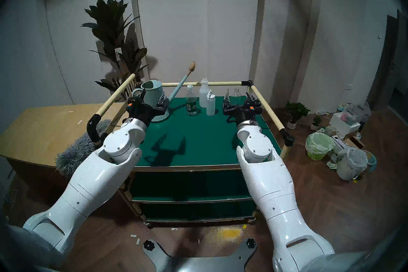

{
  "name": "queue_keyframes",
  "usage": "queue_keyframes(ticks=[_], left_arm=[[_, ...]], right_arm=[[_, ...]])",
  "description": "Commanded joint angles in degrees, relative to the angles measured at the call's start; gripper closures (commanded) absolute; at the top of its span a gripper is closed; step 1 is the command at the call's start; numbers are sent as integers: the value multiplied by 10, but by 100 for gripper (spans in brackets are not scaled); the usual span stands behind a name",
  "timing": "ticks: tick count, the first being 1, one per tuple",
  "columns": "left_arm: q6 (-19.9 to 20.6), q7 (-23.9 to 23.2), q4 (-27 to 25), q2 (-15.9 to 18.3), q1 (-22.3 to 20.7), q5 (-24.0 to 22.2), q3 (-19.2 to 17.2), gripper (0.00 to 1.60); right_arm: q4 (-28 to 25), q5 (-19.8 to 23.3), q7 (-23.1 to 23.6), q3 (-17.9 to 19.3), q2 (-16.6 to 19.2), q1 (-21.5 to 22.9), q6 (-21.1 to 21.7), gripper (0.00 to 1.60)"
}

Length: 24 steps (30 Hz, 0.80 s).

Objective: Dust the shelf with the duster

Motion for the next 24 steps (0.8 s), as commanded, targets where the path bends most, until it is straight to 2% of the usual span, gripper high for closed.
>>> queue_keyframes(ticks=[1, 7, 15, 16, 17, 20, 23, 24], left_arm=[[-35, 31, 50, -29, -37, 40, 2, 0], [-53, 24, 90, -46, -59, 42, 6, 0], [-71, -48, 93, -26, -50, 0, -1, 0], [-71, -48, 93, -26, -50, 0, -1, 0], [-66, -74, 84, -18, -42, -34, -7, 0], [-56, -97, 85, -8, -37, -43, -9, 0], [-49, -100, 96, -11, -36, -55, -12, 0], [-47, -93, 101, -10, -37, -47, -10, 0]], right_arm=[[-12, -1, -1, -3, -4, -1, -9, 0], [8, -5, 3, -8, -4, 5, -23, 0], [35, -3, 10, -14, -11, 14, -24, 0], [35, -3, 10, -14, -11, 14, -24, 0], [37, 3, 9, -13, -16, 14, -12, 0], [42, -3, -1, -16, -22, 18, -4, 0], [44, -4, -5, -19, -25, 19, 1, 0], [43, -4, -6, -20, -25, 19, 2, 0]])
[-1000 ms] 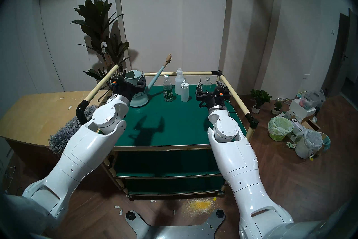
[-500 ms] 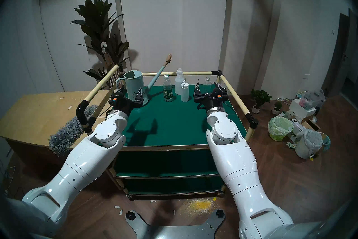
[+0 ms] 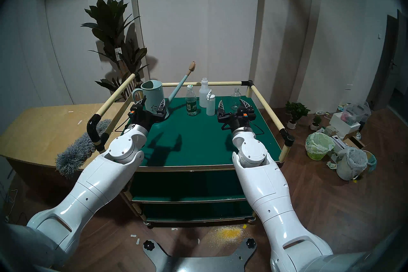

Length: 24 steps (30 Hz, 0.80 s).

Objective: Dust the shelf with the duster

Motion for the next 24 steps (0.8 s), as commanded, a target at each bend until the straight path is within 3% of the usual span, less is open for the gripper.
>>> queue_keyframes(ticks=[1, 5, 8, 24], left_arm=[[9, -15, 5, 9, -7, -18, -9, 0], [19, -10, 19, 4, -11, -24, -10, 0], [23, 11, 28, 2, -15, 0, -1, 0], [22, 15, 36, -1, -17, 8, -1, 0]], right_arm=[[-8, -4, -15, -4, -14, 16, 10, 0], [-6, -9, -22, -9, -14, 15, 12, 0], [-3, -18, -31, -15, -14, 13, 8, 0], [-2, -18, -40, -20, -14, 14, 8, 0]])
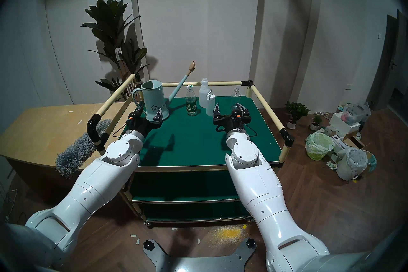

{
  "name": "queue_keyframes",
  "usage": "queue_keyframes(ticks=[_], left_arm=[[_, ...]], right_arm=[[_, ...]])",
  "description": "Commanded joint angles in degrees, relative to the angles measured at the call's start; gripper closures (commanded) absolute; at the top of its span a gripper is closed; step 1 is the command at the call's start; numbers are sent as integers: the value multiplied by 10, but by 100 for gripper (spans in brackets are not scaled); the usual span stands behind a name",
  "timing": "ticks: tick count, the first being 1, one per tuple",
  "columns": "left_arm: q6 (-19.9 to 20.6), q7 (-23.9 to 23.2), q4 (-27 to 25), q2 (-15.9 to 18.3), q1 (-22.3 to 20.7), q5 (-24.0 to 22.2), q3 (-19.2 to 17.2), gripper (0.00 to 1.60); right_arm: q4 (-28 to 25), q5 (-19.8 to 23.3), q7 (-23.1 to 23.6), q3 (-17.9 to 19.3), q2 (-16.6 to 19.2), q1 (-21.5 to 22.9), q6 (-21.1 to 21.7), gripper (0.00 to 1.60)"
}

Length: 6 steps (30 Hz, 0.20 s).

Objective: Dust the shelf with the duster

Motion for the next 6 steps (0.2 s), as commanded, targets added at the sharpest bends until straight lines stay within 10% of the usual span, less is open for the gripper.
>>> queue_keyframes(ticks=[1, 6], left_arm=[[-6, -3, -9, -1, -16, 4, -3, 0], [-6, -3, -9, -2, -16, 5, -4, 0]], right_arm=[[-10, 3, 1, 2, -2, 9, -7, 0], [-10, 3, 1, 1, -2, 9, -7, 0]])
